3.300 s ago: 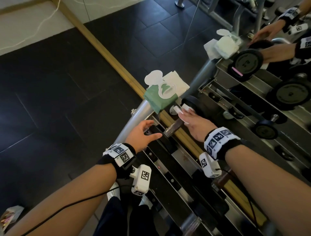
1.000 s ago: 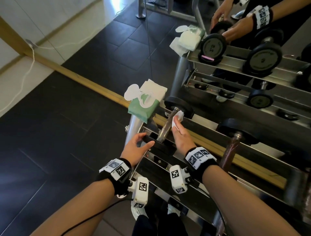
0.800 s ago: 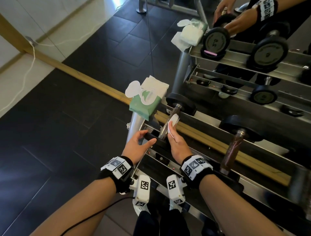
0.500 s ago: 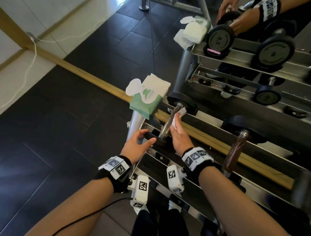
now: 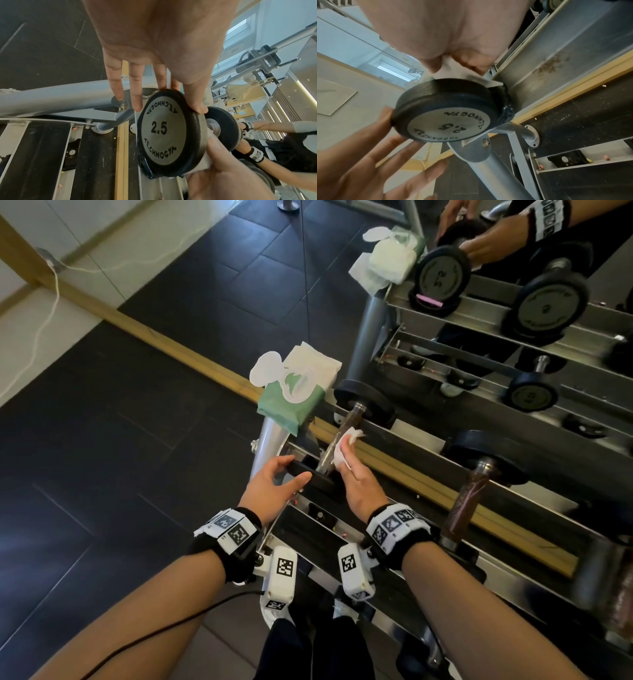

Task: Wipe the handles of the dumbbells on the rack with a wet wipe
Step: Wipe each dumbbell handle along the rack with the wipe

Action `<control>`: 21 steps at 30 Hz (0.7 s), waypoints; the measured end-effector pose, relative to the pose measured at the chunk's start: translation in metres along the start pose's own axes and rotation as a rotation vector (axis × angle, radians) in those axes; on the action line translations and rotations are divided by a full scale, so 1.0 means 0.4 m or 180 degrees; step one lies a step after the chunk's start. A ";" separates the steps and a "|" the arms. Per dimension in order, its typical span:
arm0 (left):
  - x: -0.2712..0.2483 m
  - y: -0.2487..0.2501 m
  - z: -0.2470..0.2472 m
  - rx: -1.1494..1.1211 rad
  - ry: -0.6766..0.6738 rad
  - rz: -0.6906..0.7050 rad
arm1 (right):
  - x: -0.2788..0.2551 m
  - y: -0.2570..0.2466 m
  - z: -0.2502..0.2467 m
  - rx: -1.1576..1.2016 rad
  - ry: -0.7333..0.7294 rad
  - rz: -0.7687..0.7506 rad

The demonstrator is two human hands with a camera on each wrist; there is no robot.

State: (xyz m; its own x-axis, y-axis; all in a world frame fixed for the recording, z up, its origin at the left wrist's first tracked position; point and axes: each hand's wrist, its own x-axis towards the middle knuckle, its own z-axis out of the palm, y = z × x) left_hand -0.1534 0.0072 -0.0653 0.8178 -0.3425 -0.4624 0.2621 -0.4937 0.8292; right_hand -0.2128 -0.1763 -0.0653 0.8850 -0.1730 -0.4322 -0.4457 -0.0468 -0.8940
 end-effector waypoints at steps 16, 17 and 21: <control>-0.007 -0.006 0.013 -0.0073 0.0090 -0.0125 | -0.041 -0.022 -0.032 -0.1001 -0.0167 0.0259; -0.007 -0.006 0.013 -0.0073 0.0094 -0.0134 | -0.039 -0.040 -0.049 -0.1261 -0.0238 0.0215; -0.009 -0.009 0.015 -0.0146 0.0081 -0.0208 | -0.025 -0.132 -0.117 -0.2006 -0.0102 0.0104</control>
State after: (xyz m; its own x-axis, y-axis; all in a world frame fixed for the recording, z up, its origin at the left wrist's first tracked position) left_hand -0.1605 0.0052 -0.0683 0.8108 -0.2902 -0.5083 0.3379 -0.4771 0.8113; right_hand -0.2043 -0.2183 -0.0082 0.8689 -0.1550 -0.4701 -0.4574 -0.6142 -0.6430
